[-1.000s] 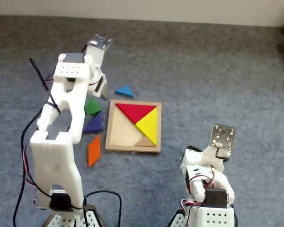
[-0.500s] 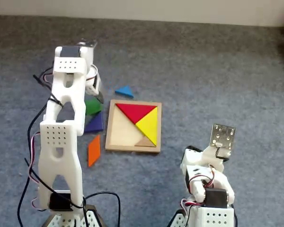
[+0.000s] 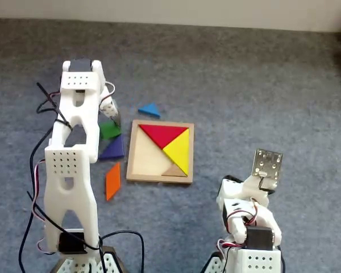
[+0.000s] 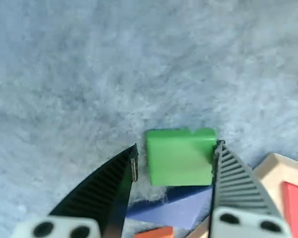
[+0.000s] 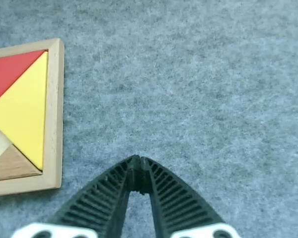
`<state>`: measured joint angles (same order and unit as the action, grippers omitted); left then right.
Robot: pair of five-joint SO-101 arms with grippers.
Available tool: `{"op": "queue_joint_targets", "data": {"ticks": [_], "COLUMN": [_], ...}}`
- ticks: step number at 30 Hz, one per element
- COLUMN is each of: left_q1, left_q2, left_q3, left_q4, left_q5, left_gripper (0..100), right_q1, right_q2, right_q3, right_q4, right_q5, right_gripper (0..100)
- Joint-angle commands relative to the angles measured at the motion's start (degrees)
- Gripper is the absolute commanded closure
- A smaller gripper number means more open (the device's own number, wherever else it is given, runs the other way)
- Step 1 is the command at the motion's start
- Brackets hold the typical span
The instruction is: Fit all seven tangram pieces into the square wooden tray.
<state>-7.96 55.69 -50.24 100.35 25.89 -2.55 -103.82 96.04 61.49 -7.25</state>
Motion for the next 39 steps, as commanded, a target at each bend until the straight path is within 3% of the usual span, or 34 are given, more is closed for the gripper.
{"op": "queue_joint_targets", "data": {"ticks": [1, 10, 16, 27, 34, 39], "left_q1": [1.19, 2.07, 2.07, 1.63, 2.24, 4.44], "left_q2": [-0.48, -0.31, -0.66, -0.84, -3.38, -11.30], "left_q3": [2.15, 2.68, 2.15, -8.48, -10.51, -4.97], "left_q4": [0.53, 0.53, -0.79, 1.58, 1.76, 1.76], "left_q5": [4.22, 4.13, 3.96, -6.86, -19.16, -30.51], "left_gripper": [75, 77, 100, 99, 99, 99], "right_q1": [0.92, 0.92, 1.01, 2.42, 2.42, 2.42], "right_q2": [-0.31, -0.31, -0.31, -0.31, -0.31, -0.31], "right_q3": [8.22, 8.22, 8.22, 8.22, 8.22, 8.22], "right_q4": [-0.04, -0.04, -0.04, -1.45, -1.63, -1.63], "right_q5": [0.53, 0.53, 0.53, 0.53, 0.53, 0.53], "right_gripper": [99.3, 99.3, 99.3, 99.3, 99.3, 99.3]}}
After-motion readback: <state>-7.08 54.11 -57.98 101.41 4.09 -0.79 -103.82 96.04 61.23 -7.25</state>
